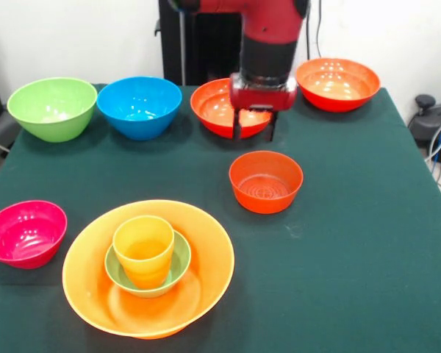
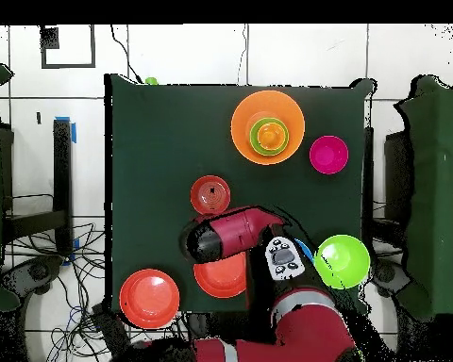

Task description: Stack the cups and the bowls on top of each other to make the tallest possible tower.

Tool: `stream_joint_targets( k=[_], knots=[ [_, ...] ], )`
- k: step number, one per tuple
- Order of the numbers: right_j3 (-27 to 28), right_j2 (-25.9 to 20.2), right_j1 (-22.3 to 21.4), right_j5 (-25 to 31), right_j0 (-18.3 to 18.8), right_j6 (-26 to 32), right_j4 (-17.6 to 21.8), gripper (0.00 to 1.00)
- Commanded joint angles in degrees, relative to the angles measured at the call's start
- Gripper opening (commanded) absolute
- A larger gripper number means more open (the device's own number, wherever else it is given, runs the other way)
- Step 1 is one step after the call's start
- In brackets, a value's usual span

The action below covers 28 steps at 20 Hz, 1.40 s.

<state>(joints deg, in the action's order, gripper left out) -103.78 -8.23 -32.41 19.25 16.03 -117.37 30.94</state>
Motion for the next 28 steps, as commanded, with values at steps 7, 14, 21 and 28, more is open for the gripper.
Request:
stream_joint_targets(
  k=[7,14,21,28],
  knots=[
    [10.66,3.31,9.19,-2.64,1.18,-1.11,2.8,1.0],
    [11.77,2.5,9.94,-3.44,2.28,0.15,2.75,1.0],
    [11.69,1.63,9.94,-3.56,3.3,0.39,2.31,1.0],
    [6.97,-1.03,2.89,0.76,5.02,3.22,0.65,1.0]
  ],
)
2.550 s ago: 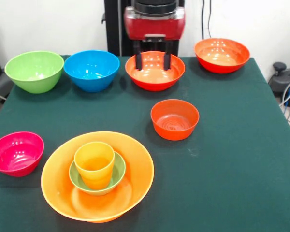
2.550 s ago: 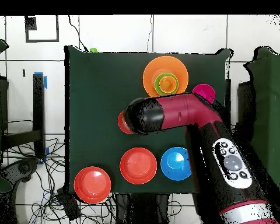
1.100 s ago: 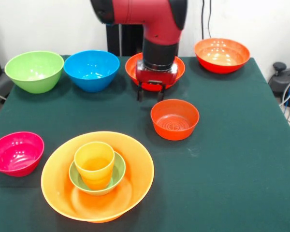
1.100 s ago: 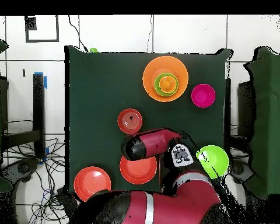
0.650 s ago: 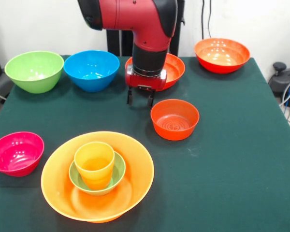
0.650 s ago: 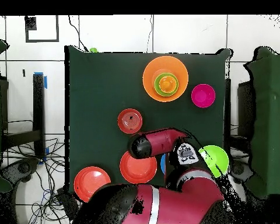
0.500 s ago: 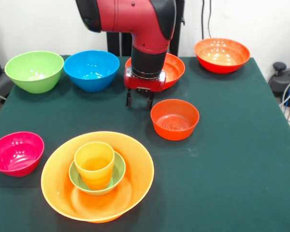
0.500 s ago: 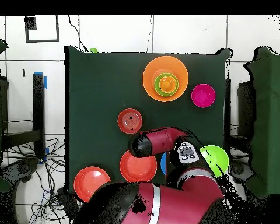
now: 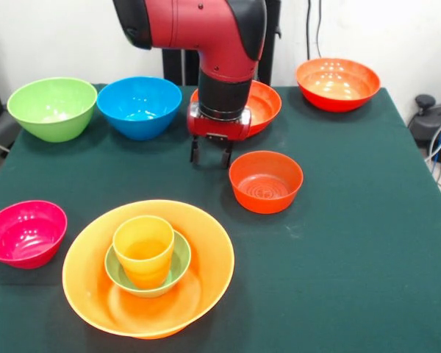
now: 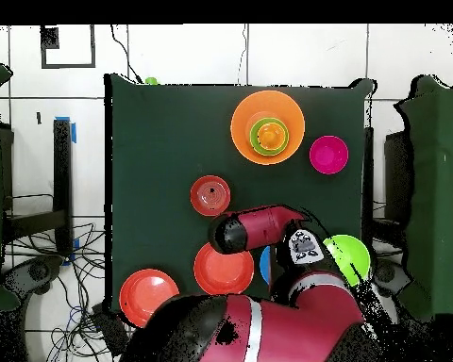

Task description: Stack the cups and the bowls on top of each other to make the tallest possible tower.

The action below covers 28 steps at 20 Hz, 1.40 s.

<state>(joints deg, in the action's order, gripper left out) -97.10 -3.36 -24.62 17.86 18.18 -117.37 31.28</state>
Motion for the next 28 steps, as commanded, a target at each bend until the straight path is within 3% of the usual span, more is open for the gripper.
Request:
stream_joint_targets(
  k=[1,5,16,20,28],
  knots=[
    [-0.5,-6.49,-6.84,3.5,3.18,4.0,-0.17,1.0],
    [-1.06,-7.28,-11.47,7.66,3.18,5.88,-0.9,1.0],
    [1.4,-11.71,-16.42,19.44,4.72,9.35,-4.64,1.0],
    [-1.56,-16.51,-13.45,14.02,8.1,5.26,-8.26,1.0],
    [-1.8,-17.36,-10.48,9.64,6.56,1.43,-8.13,1.0]
  ],
)
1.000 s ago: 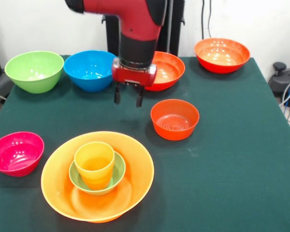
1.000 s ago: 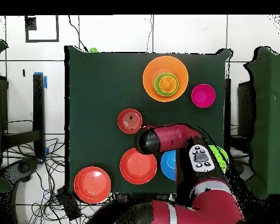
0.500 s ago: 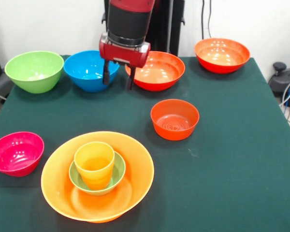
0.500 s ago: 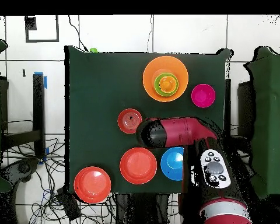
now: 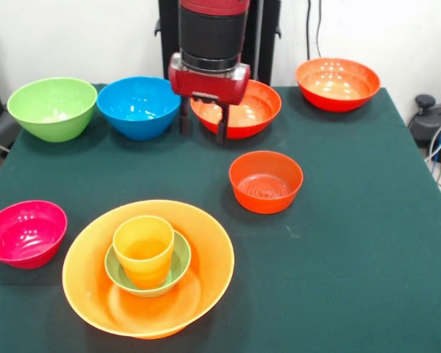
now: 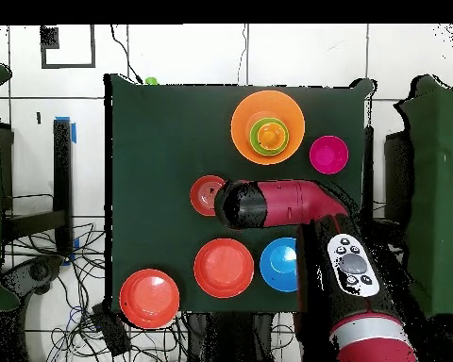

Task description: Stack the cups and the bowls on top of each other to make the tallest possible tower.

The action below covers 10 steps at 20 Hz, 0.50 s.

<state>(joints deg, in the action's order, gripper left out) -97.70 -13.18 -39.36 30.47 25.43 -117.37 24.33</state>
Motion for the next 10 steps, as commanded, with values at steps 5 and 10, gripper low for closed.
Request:
stream_joint_targets(
  k=[5,10],
  knots=[
    [-0.7,-6.84,5.47,-4.95,-1.47,0.58,0.68,1.0],
    [1.53,-6.06,6.65,-3.08,-2.03,1.5,1.37,1.0]
  ],
)
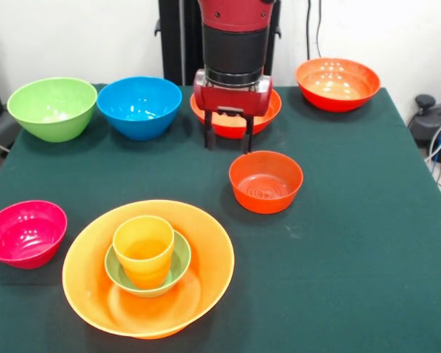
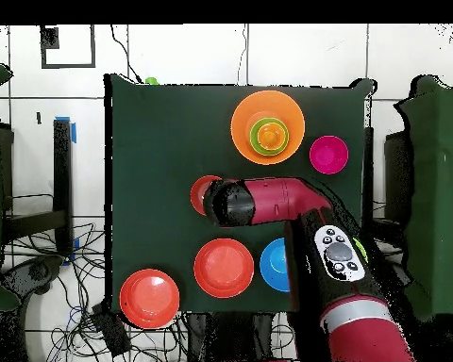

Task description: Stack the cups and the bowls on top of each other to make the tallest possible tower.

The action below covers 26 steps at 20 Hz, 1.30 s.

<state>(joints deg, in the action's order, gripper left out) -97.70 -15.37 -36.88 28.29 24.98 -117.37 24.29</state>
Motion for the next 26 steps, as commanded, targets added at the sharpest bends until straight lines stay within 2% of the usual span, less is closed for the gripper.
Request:
stream_joint_targets(
  k=[1,9,19,20,26],
  knots=[
    [2.67,-3.43,5.33,-0.74,-1.85,1.56,1.73,1.0],
    [8.29,0.88,12.26,-4.84,-4.27,-0.17,4.98,1.0],
    [12.01,3.52,16.37,-7.64,-5.83,-0.5,5.32,1.0],
    [12.32,3.8,16.33,-7.34,-6.06,0.04,5.37,0.0],
    [12.54,4.84,15.81,-6.53,-6.69,0.78,5.61,0.0]
  ],
)
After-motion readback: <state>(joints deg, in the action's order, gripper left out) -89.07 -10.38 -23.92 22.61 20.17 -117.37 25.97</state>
